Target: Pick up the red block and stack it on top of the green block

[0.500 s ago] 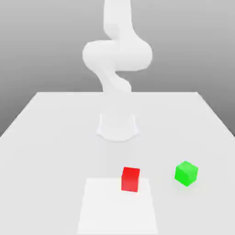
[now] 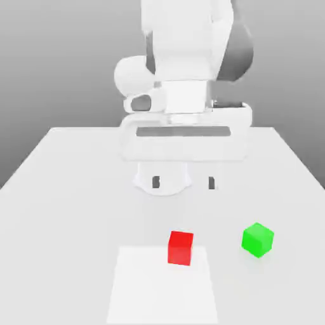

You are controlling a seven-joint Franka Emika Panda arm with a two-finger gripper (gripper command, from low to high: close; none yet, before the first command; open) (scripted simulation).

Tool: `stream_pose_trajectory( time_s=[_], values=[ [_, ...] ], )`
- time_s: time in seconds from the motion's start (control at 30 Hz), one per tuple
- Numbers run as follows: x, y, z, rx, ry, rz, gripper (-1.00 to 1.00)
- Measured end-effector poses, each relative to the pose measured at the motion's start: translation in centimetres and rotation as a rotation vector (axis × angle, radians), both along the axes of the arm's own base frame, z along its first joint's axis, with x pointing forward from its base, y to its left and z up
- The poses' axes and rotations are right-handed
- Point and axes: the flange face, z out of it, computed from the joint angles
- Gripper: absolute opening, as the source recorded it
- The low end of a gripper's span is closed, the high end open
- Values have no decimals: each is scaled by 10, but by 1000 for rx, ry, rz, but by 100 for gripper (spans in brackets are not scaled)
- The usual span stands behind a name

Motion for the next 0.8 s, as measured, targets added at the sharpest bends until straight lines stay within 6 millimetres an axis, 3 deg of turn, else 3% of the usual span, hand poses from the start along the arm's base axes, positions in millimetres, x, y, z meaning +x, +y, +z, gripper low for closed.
stream_pose_trajectory(
  time_s=[0.1,0.27,0.3,0.53,0.8],
  values=[
    [-30,3,-73,-9,111,-25,0],
    [-40,3,-127,-9,138,-31,0],
    [-40,3,-136,-9,138,-31,-100],
    [-41,4,-138,-9,138,-30,-100],
    [-41,8,-79,-11,138,-14,-100]
  ],
)
